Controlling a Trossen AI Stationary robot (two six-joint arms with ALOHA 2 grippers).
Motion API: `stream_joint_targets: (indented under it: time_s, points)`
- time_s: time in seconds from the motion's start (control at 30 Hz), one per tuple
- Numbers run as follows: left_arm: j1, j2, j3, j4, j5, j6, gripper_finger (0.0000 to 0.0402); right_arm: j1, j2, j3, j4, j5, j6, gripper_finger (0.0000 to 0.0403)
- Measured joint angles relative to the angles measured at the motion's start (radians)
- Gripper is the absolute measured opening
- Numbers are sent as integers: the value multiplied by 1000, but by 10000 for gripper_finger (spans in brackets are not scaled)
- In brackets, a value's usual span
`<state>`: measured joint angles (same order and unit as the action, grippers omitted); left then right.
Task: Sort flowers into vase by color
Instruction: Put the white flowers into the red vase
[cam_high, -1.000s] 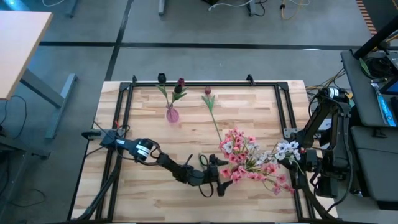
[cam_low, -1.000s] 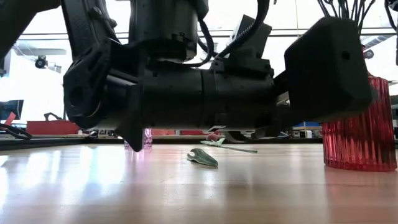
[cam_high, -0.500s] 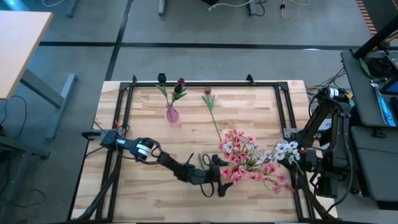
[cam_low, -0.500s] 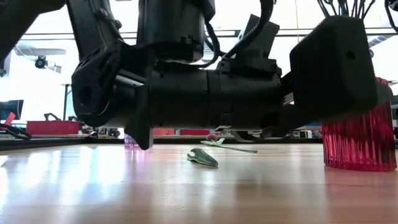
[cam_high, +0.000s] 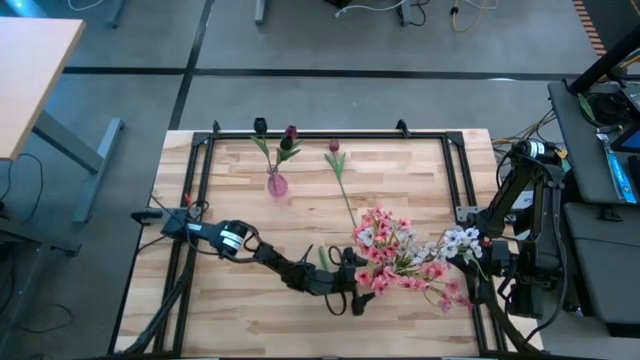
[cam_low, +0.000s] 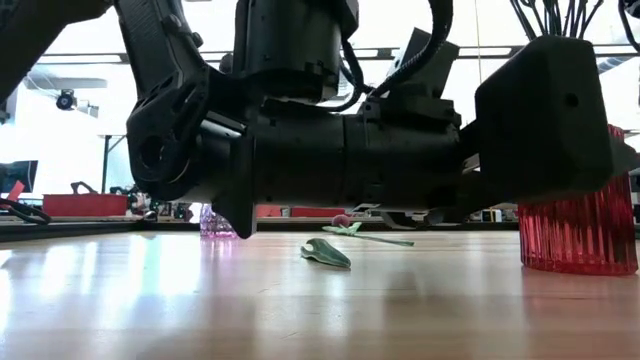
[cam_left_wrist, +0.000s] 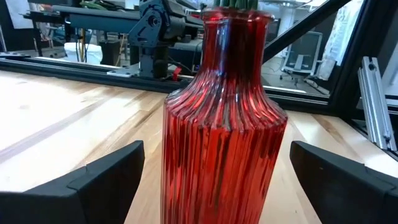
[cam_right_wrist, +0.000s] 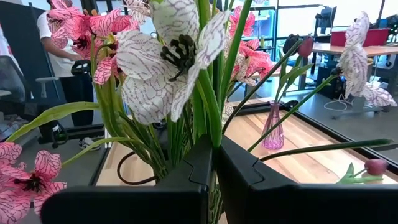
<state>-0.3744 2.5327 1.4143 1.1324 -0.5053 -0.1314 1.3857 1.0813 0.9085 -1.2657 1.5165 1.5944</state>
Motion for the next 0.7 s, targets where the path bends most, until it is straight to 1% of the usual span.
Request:
stream_joint_targets:
  time_s: [0.27,0.7]
  points:
    - [2,0,25,-42,0,2,381,0,0,0,0,-2,-1,12]
    - [2,0,28,-50,0,2,319,0,3,0,25,-1,-2,12]
